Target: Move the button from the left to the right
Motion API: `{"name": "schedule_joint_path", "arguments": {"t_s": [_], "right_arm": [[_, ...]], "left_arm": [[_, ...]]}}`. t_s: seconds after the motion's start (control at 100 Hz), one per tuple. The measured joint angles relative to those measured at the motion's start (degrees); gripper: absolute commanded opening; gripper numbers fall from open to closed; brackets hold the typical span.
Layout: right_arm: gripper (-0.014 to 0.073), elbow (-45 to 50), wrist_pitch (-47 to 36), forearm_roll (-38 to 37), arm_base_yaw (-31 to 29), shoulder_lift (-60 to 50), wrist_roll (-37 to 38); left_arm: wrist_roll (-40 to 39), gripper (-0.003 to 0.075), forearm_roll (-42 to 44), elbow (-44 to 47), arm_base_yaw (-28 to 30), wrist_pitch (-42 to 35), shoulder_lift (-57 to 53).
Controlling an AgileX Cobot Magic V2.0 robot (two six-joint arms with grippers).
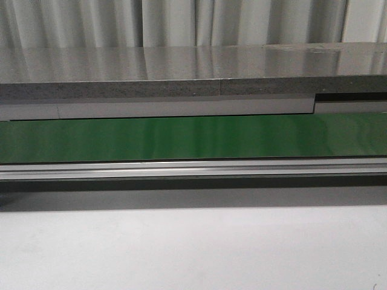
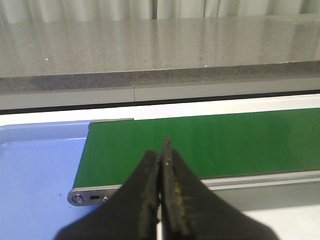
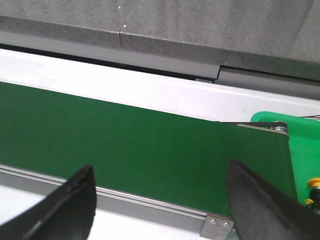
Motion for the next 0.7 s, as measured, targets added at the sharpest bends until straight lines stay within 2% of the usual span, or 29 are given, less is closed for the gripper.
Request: {"name": "schedule_joint_path", "arguments": {"t_s": [0.17, 0.4, 0.52, 0.7], "right_arm": [[0.0539, 5.7, 0.0, 0.0, 0.0, -11.7, 0.0], [0.0516, 9.7, 0.6, 0.5, 0.0, -20.3, 0.0], [0.0372, 10.2, 0.6, 0.9, 0.0, -21.7, 0.0], [0.0059, 10.2, 0.6, 1.0, 0.0, -21.9, 0.0]], "left_arm": [[0.0, -0.002, 0.0, 0.0, 0.0, 0.0, 0.0], [0.0, -0.002, 0.0, 0.0, 0.0, 0.0, 0.0], [0.0, -0.002, 0.0, 0.0, 0.0, 0.0, 0.0], [0.0, -0.002, 0.0, 0.0, 0.0, 0.0, 0.0]]}}
